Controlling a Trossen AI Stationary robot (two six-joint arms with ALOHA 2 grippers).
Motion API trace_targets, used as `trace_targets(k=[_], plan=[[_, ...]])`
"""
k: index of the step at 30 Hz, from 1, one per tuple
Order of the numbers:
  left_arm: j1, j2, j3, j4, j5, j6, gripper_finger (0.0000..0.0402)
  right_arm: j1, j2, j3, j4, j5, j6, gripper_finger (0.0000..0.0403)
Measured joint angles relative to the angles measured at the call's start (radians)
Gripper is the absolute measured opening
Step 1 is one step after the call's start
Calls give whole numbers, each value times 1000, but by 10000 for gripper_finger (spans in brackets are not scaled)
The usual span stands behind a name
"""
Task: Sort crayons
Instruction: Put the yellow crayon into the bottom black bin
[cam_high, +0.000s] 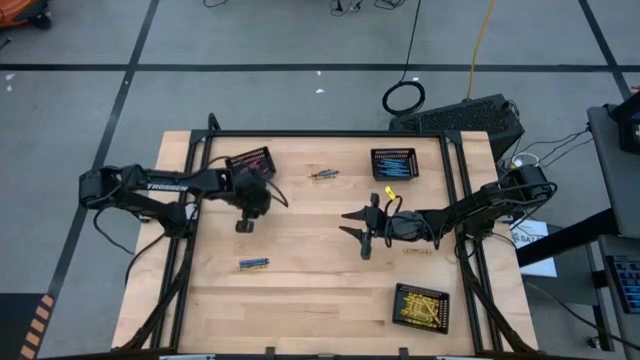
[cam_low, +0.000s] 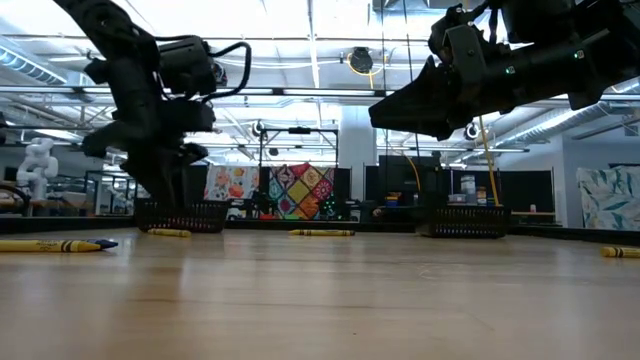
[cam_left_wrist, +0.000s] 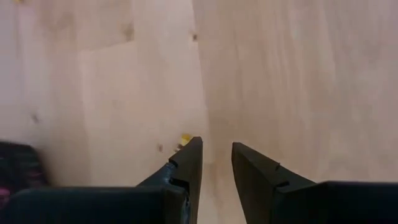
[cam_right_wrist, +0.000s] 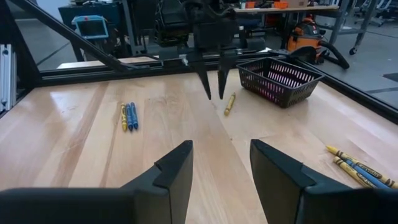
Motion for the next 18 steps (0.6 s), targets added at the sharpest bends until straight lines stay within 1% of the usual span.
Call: trace_targets(k=[4, 8, 12, 15, 18], plan=[[-8, 13, 0, 5, -87, 95, 99, 0, 0, 0, 0, 0, -4, 144], [8, 56, 0, 15, -98, 168, 116, 0, 0, 0, 0, 2, -4, 144], [29, 118, 0, 13, -109, 189, 124, 0, 0, 0, 0, 2, -4, 144], [29, 155, 3, 18, -106, 189, 113, 0, 0, 0, 0, 2, -4, 144], [28, 173, 5, 16, -100, 180, 78, 10, -21, 0, -5, -19, -17, 144]])
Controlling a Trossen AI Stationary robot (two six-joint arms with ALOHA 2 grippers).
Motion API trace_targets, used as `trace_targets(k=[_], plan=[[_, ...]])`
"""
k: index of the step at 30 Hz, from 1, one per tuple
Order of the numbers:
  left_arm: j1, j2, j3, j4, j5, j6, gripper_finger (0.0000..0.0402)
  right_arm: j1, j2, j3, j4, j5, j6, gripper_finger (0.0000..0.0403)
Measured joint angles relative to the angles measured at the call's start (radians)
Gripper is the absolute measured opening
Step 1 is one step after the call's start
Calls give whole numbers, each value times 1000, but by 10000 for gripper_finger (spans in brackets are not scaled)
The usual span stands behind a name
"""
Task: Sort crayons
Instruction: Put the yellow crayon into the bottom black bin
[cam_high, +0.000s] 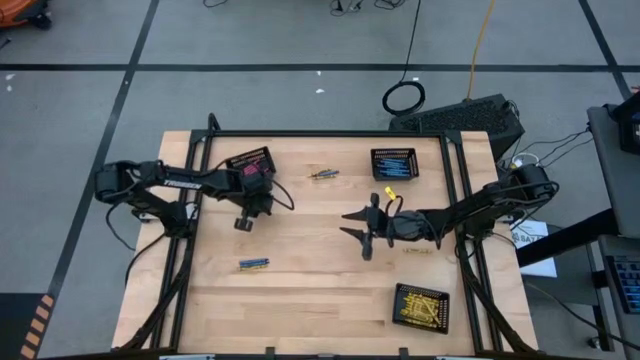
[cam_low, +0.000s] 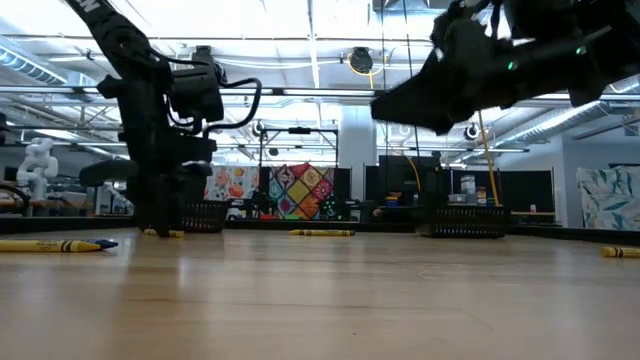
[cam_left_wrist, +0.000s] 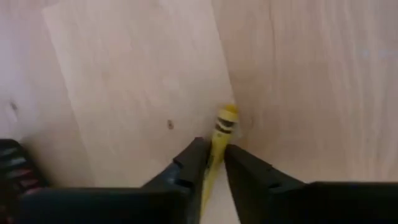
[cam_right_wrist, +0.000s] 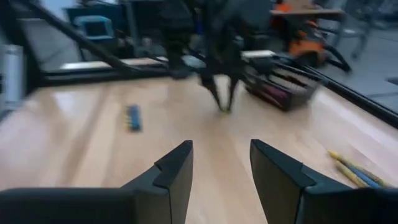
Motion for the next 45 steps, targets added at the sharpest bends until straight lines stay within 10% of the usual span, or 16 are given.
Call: trace_targets(k=[10, 23, 38, 45], plan=[[-79, -21, 1, 121, 20, -372, 8, 161, -275, 0, -284, 61, -68, 144], [-351, 229, 224, 647, 14, -594, 1, 232, -298, 0, -797, 155, 412, 144], [-384, 546, 616, 354, -44, -539, 3, 205, -39, 0, -658, 158, 381, 144], [-370, 516, 646, 298, -28, -511, 76, 175, 72, 1, -498, 152, 347, 144]])
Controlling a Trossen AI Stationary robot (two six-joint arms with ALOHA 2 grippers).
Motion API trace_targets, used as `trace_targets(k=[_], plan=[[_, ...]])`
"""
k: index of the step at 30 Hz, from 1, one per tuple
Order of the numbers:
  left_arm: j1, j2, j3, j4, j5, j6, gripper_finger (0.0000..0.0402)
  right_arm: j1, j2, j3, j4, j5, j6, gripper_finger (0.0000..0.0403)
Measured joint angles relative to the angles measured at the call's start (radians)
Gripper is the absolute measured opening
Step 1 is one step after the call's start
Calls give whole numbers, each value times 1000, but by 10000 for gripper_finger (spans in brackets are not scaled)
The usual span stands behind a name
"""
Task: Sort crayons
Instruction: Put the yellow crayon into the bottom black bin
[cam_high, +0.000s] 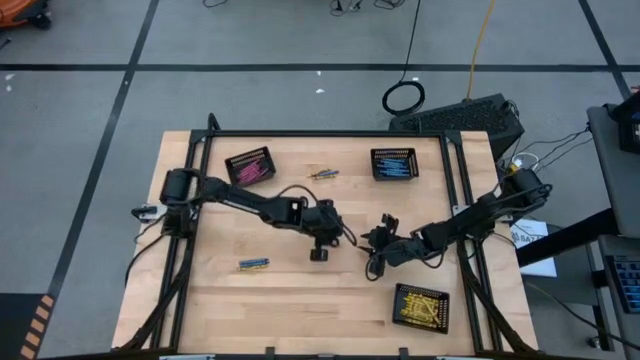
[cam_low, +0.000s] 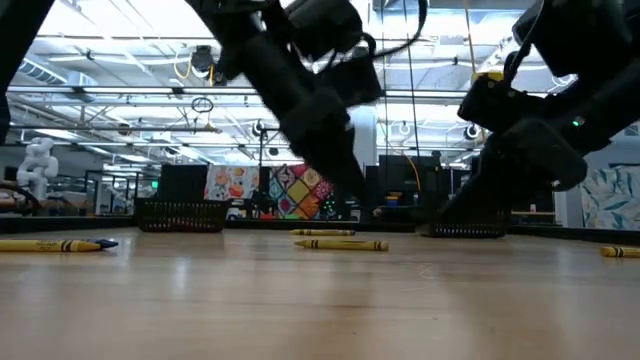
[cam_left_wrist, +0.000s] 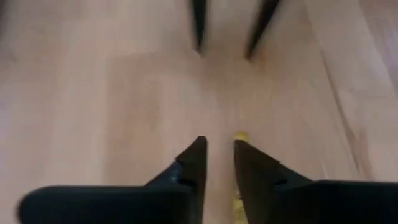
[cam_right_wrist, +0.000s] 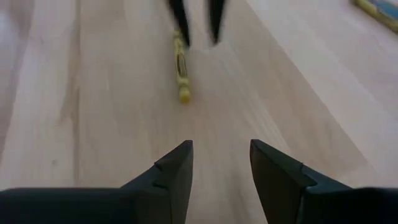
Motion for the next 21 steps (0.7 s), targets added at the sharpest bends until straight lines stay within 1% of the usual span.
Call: trace_targets(k=[2, 5, 6, 8, 12, 16, 17, 18, 20, 21], plan=[[9, -44, 23, -59, -18, -6, 101, -16, 35, 0, 113, -33, -48, 144], [9, -133, 24, -193, -91, -48, 124, -43, 100, 7, 253, -87, -82, 144], [6, -167, 7, -235, -126, -61, 127, -51, 123, 21, 265, -104, -95, 144], [-10, -227, -34, -336, -194, -101, 129, -62, 165, 65, 265, -105, -118, 144], [-60, -356, -179, -337, -349, -204, 129, -77, 241, 171, 260, -112, -182, 144], [-114, -467, -358, -250, -491, -339, 129, -102, 304, 274, 221, -136, -205, 144], [-126, -485, -397, -198, -519, -363, 129, -107, 310, 290, 200, -137, -205, 144], [-136, -505, -436, -129, -538, -382, 129, -115, 321, 309, 173, -135, -207, 145], [-156, -539, -518, -69, -573, -419, 129, -128, 344, 346, 163, -137, -212, 151], [-162, -540, -550, 1, -583, -425, 129, -135, 346, 349, 145, -134, -212, 155]])
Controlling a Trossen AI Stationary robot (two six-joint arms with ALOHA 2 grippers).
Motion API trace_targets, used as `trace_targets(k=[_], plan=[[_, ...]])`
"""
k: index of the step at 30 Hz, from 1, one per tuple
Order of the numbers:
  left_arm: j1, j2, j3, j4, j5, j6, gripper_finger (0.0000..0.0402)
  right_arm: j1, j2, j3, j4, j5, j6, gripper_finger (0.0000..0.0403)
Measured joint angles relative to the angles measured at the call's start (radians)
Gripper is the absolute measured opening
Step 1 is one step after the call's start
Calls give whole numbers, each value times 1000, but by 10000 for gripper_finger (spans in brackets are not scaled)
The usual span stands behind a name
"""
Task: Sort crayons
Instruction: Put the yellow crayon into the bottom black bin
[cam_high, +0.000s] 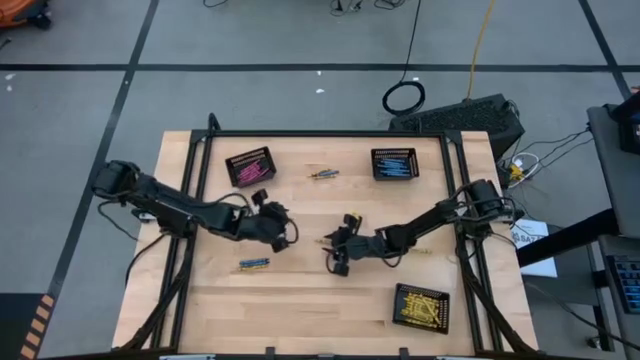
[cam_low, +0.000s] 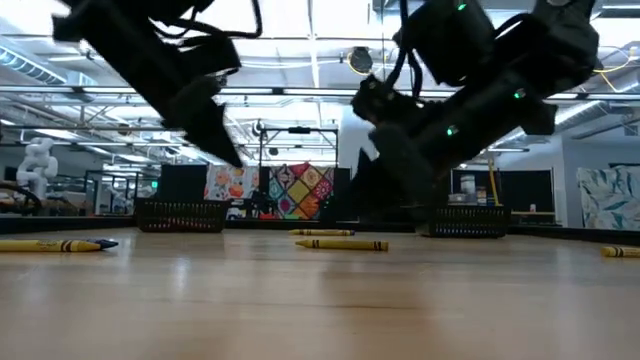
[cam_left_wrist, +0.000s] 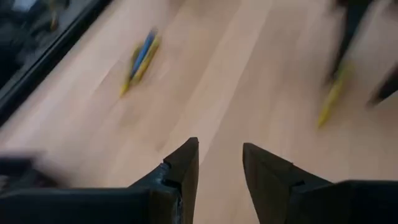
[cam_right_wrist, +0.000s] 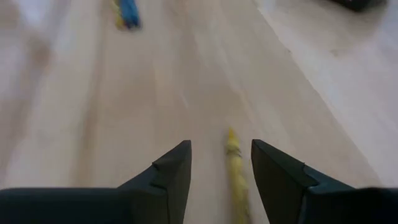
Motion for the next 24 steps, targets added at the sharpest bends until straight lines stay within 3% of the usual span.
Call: trace_targets(k=[5, 8, 16, 19, 24], plan=[[-9, 23, -96, 270, -9, 1, 129, -36, 21, 16, -64, -39, -14, 168], [-7, 29, -123, 295, -19, 14, 129, -50, 35, 17, -91, -53, 12, 151], [-4, 59, -123, 374, -36, 77, 129, -59, 26, 19, -195, -72, 7, 17], [-4, 59, -120, 378, -34, 81, 129, -53, -14, 15, -241, -53, 2, 11], [-4, 59, -121, 380, -34, 89, 129, 15, -215, 14, -480, -20, 23, 4]])
